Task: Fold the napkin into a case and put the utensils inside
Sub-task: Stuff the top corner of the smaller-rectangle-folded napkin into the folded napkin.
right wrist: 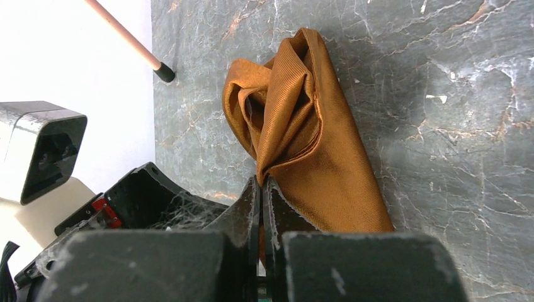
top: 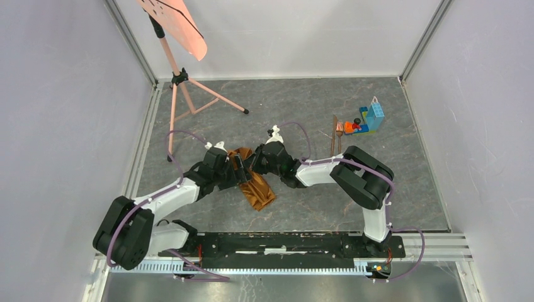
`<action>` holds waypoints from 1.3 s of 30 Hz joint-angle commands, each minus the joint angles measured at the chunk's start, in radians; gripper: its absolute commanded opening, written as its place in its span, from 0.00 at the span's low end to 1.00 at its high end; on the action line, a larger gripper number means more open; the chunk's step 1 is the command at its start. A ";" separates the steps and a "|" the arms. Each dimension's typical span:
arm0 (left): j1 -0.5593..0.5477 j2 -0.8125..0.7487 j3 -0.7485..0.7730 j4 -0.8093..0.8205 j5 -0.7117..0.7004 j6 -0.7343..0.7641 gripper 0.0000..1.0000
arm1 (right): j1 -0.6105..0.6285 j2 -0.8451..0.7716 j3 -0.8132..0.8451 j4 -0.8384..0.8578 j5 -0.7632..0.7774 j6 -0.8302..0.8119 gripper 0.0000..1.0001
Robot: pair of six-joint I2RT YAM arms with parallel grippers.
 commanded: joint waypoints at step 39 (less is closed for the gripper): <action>-0.027 0.051 -0.101 0.134 -0.238 -0.251 0.41 | 0.010 -0.011 -0.028 0.066 -0.019 0.056 0.00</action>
